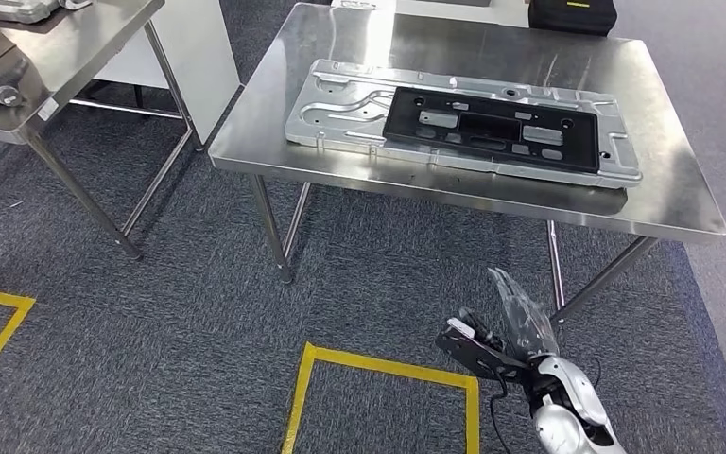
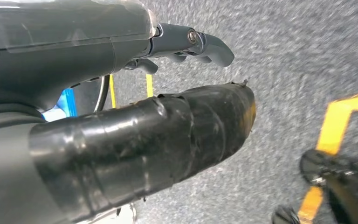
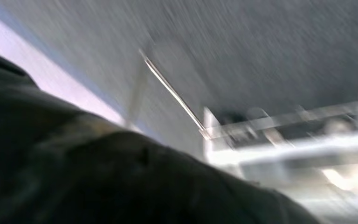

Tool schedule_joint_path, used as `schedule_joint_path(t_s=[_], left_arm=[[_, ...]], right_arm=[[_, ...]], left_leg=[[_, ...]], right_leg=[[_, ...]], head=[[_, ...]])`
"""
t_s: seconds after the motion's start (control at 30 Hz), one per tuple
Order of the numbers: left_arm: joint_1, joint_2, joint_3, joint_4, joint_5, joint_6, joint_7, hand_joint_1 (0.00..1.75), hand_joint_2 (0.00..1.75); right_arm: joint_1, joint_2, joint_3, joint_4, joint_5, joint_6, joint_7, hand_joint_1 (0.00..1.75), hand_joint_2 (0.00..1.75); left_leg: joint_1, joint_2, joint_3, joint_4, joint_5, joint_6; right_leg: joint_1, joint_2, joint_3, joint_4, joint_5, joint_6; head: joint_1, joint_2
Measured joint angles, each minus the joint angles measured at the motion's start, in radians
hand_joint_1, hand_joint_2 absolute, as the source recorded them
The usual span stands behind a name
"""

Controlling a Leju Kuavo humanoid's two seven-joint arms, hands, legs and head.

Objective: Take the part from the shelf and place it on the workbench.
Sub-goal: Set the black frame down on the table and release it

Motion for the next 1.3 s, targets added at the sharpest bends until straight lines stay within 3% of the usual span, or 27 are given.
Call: schedule_joint_path(t_s=[0.03, 0.1, 0.17, 0.23, 0.27, 0.37, 0.4, 0.43, 0.5, 0.53, 0.6, 0.63, 0.67, 0.73, 0.77, 0.87, 0.9, 0.93, 0.97, 1.0, 1.03, 1.07, 1.13, 1.17, 1.23, 1.27, 1.3], left_arm=[[0.001, -0.003, -0.002, 0.000, 0.001, 0.006, -0.001, 0.00, 0.00], [0.003, -0.009, -0.005, 0.000, 0.002, 0.017, -0.002, 0.00, 0.00], [0.006, -0.013, -0.011, 0.001, 0.003, 0.026, -0.002, 0.00, 0.00], [0.010, -0.014, -0.016, 0.005, 0.007, 0.033, -0.001, 0.00, 0.00], [0.011, -0.016, -0.019, 0.006, 0.010, 0.036, 0.000, 0.00, 0.00], [0.013, -0.017, -0.026, 0.009, 0.016, 0.042, 0.004, 0.00, 0.00], [0.013, -0.018, -0.028, 0.010, 0.017, 0.043, 0.005, 0.00, 0.00], [0.013, -0.018, -0.029, 0.010, 0.018, 0.043, 0.006, 0.00, 0.00], [0.011, -0.018, -0.032, 0.010, 0.022, 0.046, 0.006, 0.00, 0.00], [0.009, -0.018, -0.034, 0.010, 0.024, 0.048, 0.007, 0.00, 0.00], [0.005, -0.018, -0.039, 0.010, 0.028, 0.051, 0.008, 0.00, 0.00], [0.003, -0.018, -0.042, 0.010, 0.029, 0.052, 0.008, 0.00, 0.00], [0.003, -0.018, -0.045, 0.011, 0.031, 0.053, 0.008, 0.00, 0.00], [0.002, -0.019, -0.051, 0.011, 0.034, 0.054, 0.008, 0.00, 0.00], [0.002, -0.019, -0.054, 0.012, 0.037, 0.054, 0.008, 0.00, 0.00], [0.002, -0.021, -0.065, 0.012, 0.045, 0.054, 0.006, 0.00, 0.00], [0.003, -0.022, -0.068, 0.012, 0.047, 0.054, 0.006, 0.00, 0.00], [0.003, -0.023, -0.071, 0.012, 0.048, 0.054, 0.006, 0.00, 0.00], [0.003, -0.024, -0.073, 0.012, 0.050, 0.054, 0.006, 0.00, 0.00], [0.003, -0.024, -0.074, 0.012, 0.051, 0.054, 0.006, 0.00, 0.00], [0.002, -0.025, -0.075, 0.012, 0.051, 0.054, 0.006, 0.00, 0.00], [0.001, -0.027, -0.076, 0.012, 0.051, 0.054, 0.005, 0.00, 0.00], [0.000, -0.030, -0.077, 0.012, 0.052, 0.054, 0.005, 0.00, 0.00], [0.000, -0.031, -0.078, 0.012, 0.052, 0.055, 0.005, 0.00, 0.00], [0.000, -0.030, -0.081, 0.012, 0.053, 0.055, 0.005, 0.00, 0.00], [0.001, -0.030, -0.083, 0.013, 0.054, 0.055, 0.005, 0.00, 0.00], [0.001, -0.030, -0.085, 0.013, 0.057, 0.055, 0.005, 0.00, 0.00]], right_arm=[[0.027, 0.010, -0.021, 0.015, -0.018, -0.027, -0.001, 0.00, 0.00], [0.081, 0.034, -0.070, 0.057, -0.061, -0.081, -0.006, 0.00, 0.00], [0.136, 0.060, -0.122, 0.116, -0.113, -0.115, -0.016, 0.00, 0.00], [0.187, 0.086, -0.165, 0.176, -0.162, -0.127, -0.027, 0.00, 0.00], [0.209, 0.100, -0.184, 0.202, -0.183, -0.128, -0.030, 0.00, 0.00], [0.264, 0.144, -0.253, 0.276, -0.225, -0.122, -0.040, 0.00, 0.00], [0.278, 0.157, -0.274, 0.298, -0.232, -0.121, -0.043, 0.00, 0.00], [0.288, 0.167, -0.293, 0.317, -0.235, -0.121, -0.043, 0.00, 0.00], [0.299, 0.188, -0.326, 0.357, -0.236, -0.119, -0.045, 0.00, 0.00], [0.301, 0.198, -0.343, 0.379, -0.234, -0.116, -0.049, 0.00, 0.00], [0.305, 0.219, -0.382, 0.422, -0.228, -0.110, -0.065, 0.00, 0.00], [0.305, 0.229, -0.402, 0.444, -0.226, -0.106, -0.072, 0.00, 0.00], [0.305, 0.239, -0.424, 0.469, -0.224, -0.100, -0.080, 0.00, 0.00], [0.301, 0.257, -0.470, 0.534, -0.224, -0.076, -0.104, 0.00, 0.00], [0.296, 0.264, -0.496, 0.577, -0.226, -0.059, -0.127, 0.00, 0.00], [0.275, 0.277, -0.578, 0.722, -0.234, -0.028, -0.209, 0.00, 0.00], [0.269, 0.280, -0.603, 0.762, -0.234, -0.026, -0.226, 0.00, 0.00], [0.264, 0.283, -0.626, 0.796, -0.234, -0.024, -0.235, 0.00, 0.00], [0.259, 0.286, -0.642, 0.822, -0.234, -0.023, -0.239, 0.00, 0.00], [0.253, 0.288, -0.655, 0.844, -0.233, -0.023, -0.240, 0.00, 0.00], [0.246, 0.290, -0.665, 0.862, -0.232, -0.023, -0.241, 0.00, 0.00], [0.240, 0.291, -0.673, 0.877, -0.231, -0.024, -0.242, 0.00, 0.00], [0.226, 0.294, -0.686, 0.901, -0.229, -0.023, -0.241, 0.00, 0.00], [0.220, 0.295, -0.694, 0.914, -0.231, -0.017, -0.237, 0.00, 0.00], [0.209, 0.303, -0.717, 0.949, -0.249, 0.001, -0.219, 0.00, 0.00], [0.201, 0.310, -0.734, 0.968, -0.263, 0.010, -0.206, 0.00, 0.00], [0.193, 0.320, -0.753, 0.989, -0.281, 0.016, -0.191, 0.00, 0.00]], left_leg=[[-0.001, -0.001, -0.013, 0.005, 0.008, -0.002], [-0.004, -0.003, -0.029, 0.014, 0.023, -0.011], [-0.004, -0.004, -0.033, 0.013, 0.039, -0.023], [0.000, -0.005, -0.039, 0.017, 0.036, -0.035], [0.001, -0.006, -0.046, 0.035, 0.006, -0.040], [0.007, -0.007, -0.075, 0.185, -0.153, -0.055], [0.009, -0.007, -0.077, 0.241, -0.178, -0.059], [0.010, -0.007, -0.069, 0.275, -0.174, -0.062], [0.013, -0.007, -0.009, 0.254, -0.120, -0.064], [0.013, -0.008, 0.046, 0.195, -0.105, -0.062], [0.009, -0.010, 0.154, 0.049, -0.127, -0.054], [0.006, -0.010, 0.183, 0.000, -0.145, -0.047], [0.003, -0.010, 0.191, -0.023, -0.153, -0.038], [0.003, -0.006, 0.173, -0.028, -0.135, -0.016], [0.005, -0.003, 0.162, -0.030, -0.123, -0.005], [0.003, 0.004, 0.118, -0.030, -0.085, 0.013], [0.001, 0.005, 0.102, -0.028, -0.073, 0.014], [-0.001, 0.005, 0.084, -0.023, -0.061, 0.013], [-0.002, 0.006, 0.066, -0.017, -0.051, 0.012], [-0.003, 0.006, 0.048, -0.010, -0.042, 0.010], [-0.003, 0.007, 0.030, -0.001, -0.034, 0.008], [-0.005, 0.006, 0.016, 0.008, -0.027, 0.004], [-0.006, 0.007, 0.001, 0.018, -0.012, -0.006], [-0.006, 0.009, -0.002, 0.017, -0.003, -0.013], [-0.003, 0.012, -0.006, 0.015, 0.006, -0.026], [-0.002, 0.010, -0.013, 0.026, -0.014, -0.032], [-0.001, 0.007, -0.022, 0.054, -0.056, -0.038]], right_leg=[[0.003, 0.000, 0.057, -0.064, 0.015, -0.008], [0.011, -0.003, 0.163, -0.213, -0.007, -0.022], [0.017, -0.006, 0.199, -0.286, -0.030, -0.032], [0.013, -0.008, 0.185, -0.295, -0.011, -0.045], [0.011, -0.010, 0.175, -0.299, 0.002, -0.053], [0.008, -0.012, 0.132, -0.300, 0.039, -0.062], [0.008, -0.012, 0.116, -0.297, 0.050, -0.060], [0.008, -0.012, 0.098, -0.291, 0.060, -0.058], [0.007, -0.012, 0.060, -0.275, 0.078, -0.052], [0.006, -0.012, 0.046, -0.265, 0.085, -0.048], [0.008, -0.012, 0.029, -0.248, 0.097, -0.038], [0.008, -0.013, 0.025, -0.244, 0.104, -0.031], [0.008, -0.013, 0.023, -0.245, 0.113, -0.024], [0.006, -0.010, 0.015, -0.243, 0.116, -0.011], [0.004, -0.008, 0.007, -0.228, 0.090, -0.006], [0.002, -0.003, -0.028, -0.085, -0.062, 0.004], [0.002, -0.002, -0.034, -0.028, -0.088, 0.006], [0.003, -0.002, -0.031, 0.012, -0.090, 0.006], [0.003, -0.001, -0.013, 0.022, -0.068, 0.005], [0.003, -0.001, 0.022, -0.004, -0.037, 0.002], [0.005, 0.000, 0.074, -0.062, -0.015, -0.003], [0.008, 0.000, 0.133, -0.142, -0.013, -0.010], [0.014, 0.000, 0.213, -0.267, -0.035, -0.024], [0.017, 0.000, 0.224, -0.294, -0.043, -0.030], [0.016, 0.000, 0.210, -0.304, -0.023, -0.045], [0.014, 0.002, 0.199, -0.307, -0.009, -0.053], [0.011, 0.003, 0.186, -0.311, 0.007, -0.059]], head=[[0.000, 0.000], [-0.001, 0.000], [0.000, 0.000], [0.002, 0.000], [0.001, 0.000], [0.000, 0.000], [0.000, 0.000], [0.000, 0.000], [0.000, 0.000], [0.000, 0.000], [0.000, 0.000], [0.000, 0.000], [0.001, 0.000], [0.001, 0.000], [0.001, 0.000], [0.003, 0.000], [0.003, 0.000], [0.003, 0.000], [0.003, 0.000], [0.003, 0.000], [0.003, 0.000], [0.003, 0.000], [0.003, 0.000], [0.003, 0.000], [0.004, 0.000], [0.004, 0.000], [0.004, 0.000]])
